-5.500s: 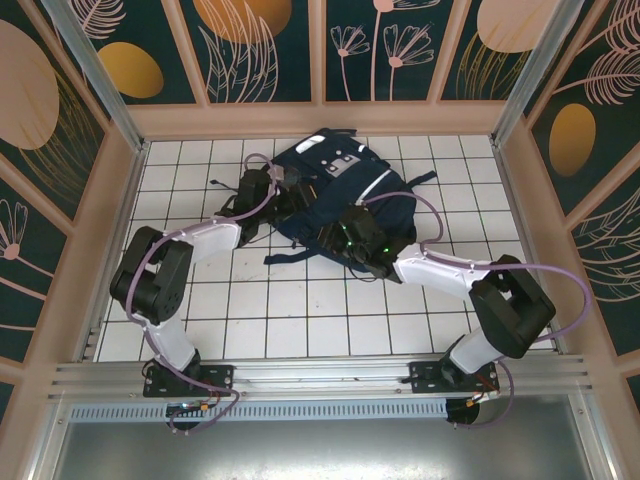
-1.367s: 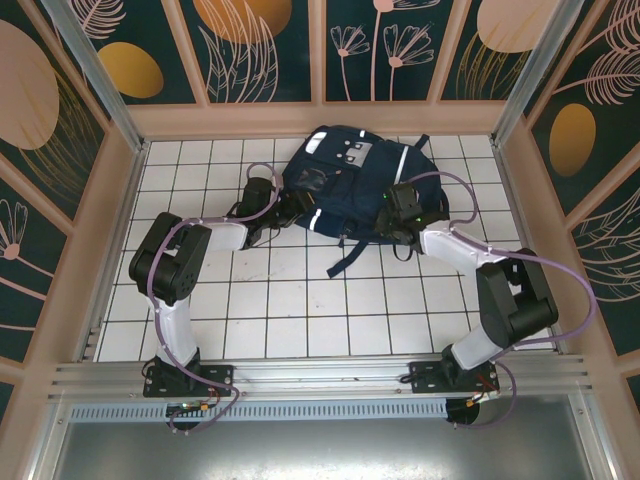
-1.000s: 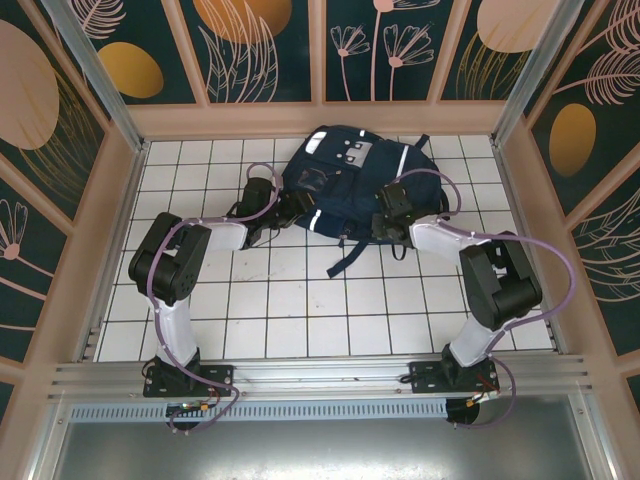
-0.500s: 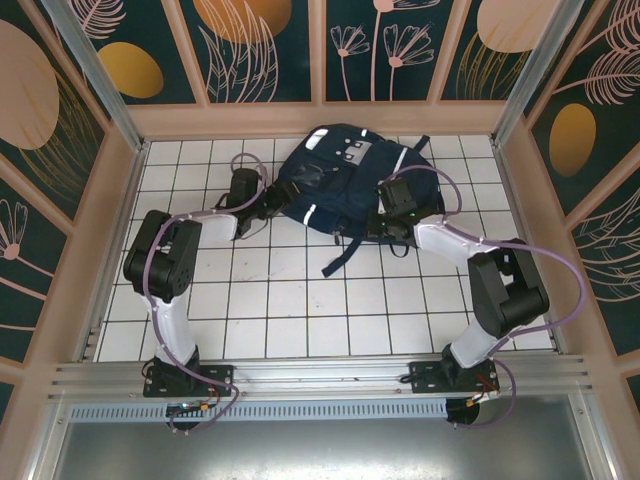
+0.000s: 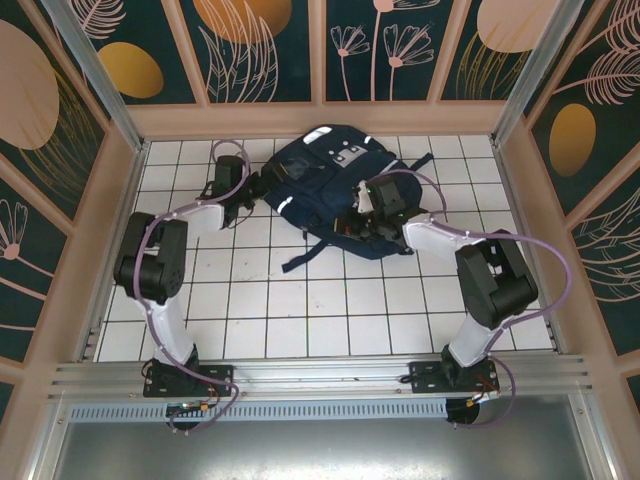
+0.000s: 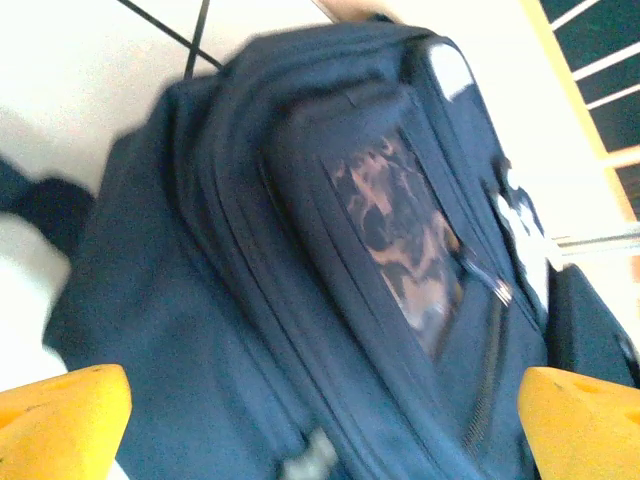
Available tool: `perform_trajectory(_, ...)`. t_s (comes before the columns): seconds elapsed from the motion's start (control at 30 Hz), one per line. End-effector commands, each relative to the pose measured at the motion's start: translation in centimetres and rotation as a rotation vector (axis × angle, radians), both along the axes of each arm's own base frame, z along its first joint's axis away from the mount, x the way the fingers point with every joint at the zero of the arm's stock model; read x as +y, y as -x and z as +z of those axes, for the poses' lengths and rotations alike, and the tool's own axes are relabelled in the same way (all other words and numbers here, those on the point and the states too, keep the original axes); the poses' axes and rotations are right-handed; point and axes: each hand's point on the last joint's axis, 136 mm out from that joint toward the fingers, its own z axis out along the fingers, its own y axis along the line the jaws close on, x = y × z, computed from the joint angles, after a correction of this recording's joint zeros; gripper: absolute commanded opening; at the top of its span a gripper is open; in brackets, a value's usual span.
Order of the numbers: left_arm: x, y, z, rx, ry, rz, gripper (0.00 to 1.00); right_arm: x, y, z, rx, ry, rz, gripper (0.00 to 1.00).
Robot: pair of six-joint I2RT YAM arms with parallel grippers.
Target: Pack the student bag
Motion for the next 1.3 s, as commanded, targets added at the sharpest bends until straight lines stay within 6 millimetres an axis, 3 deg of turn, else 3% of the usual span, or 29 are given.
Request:
perform_trajectory(0.0,-0.7,3.5,1.2,0.017,0.105,-0.042,0.99,3.2,-0.5,4.3,-0.093,-0.145,0.108,0.0)
perform_trajectory(0.07,-1.4,5.9,0.8,0.041,0.176,-0.057,0.99,3.4,-0.4,4.8,-0.095,-0.163,0.117,0.0)
perform_trajectory(0.13,-2.4,7.6,1.7,0.025,0.219,-0.076,0.99,3.6,-0.3,5.4,-0.099,-0.184,0.123,0.0)
perform_trajectory(0.3,-6.7,10.8,1.8,0.055,0.286,-0.141,0.99,4.1,0.2,7.0,-0.104,-0.228,0.135,0.0)
perform_trajectory(0.4,-8.5,11.4,1.7,0.065,0.357,-0.144,0.97,4.5,0.7,7.5,-0.104,-0.242,0.14,0.0)
perform_trajectory(0.53,-10.3,10.4,2.0,0.043,0.409,-0.154,0.89,5.5,1.8,8.1,-0.098,-0.266,0.161,0.0)
perform_trajectory(0.6,-10.7,9.6,1.5,0.035,0.398,-0.142,0.77,5.9,2.4,8.0,-0.087,-0.272,0.172,0.0)
perform_trajectory(0.7,-10.8,8.6,0.8,0.01,0.394,-0.124,0.42,6.1,3.6,7.6,-0.058,-0.271,0.187,0.0)
perform_trajectory(0.8,-11.2,7.9,0.0,0.009,0.38,-0.133,0.21,5.2,5.0,6.4,-0.02,-0.24,0.182,0.0)
perform_trajectory(0.83,-11.3,7.8,-0.2,0.012,0.378,-0.138,0.16,4.7,5.4,5.8,-0.007,-0.217,0.179,0.0)
perform_trajectory(0.87,-11.4,7.8,-0.3,0.012,0.381,-0.145,0.03,3.9,5.7,4.9,0.002,-0.173,0.173,0.0)
perform_trajectory(0.9,-11.4,7.9,-0.5,0.023,0.378,-0.146,0.0,2.8,6.0,3.8,0.012,-0.111,0.161,0.0)
perform_trajectory(1.03,-11.2,8.4,-0.4,0.026,0.353,-0.164,0.0,-3.4,6.0,-1.2,0.047,0.196,0.092,0.0)
perform_trajectory(1.1,-11.0,8.8,-0.5,0.033,0.322,-0.177,0.0,-7.6,5.1,-2.9,0.069,0.347,0.017,0.0)
perform_trajectory(1.27,-10.3,9.9,-0.7,0.046,0.264,-0.193,0.0,-14.1,2.6,-2.7,0.052,0.567,-0.101,0.0)
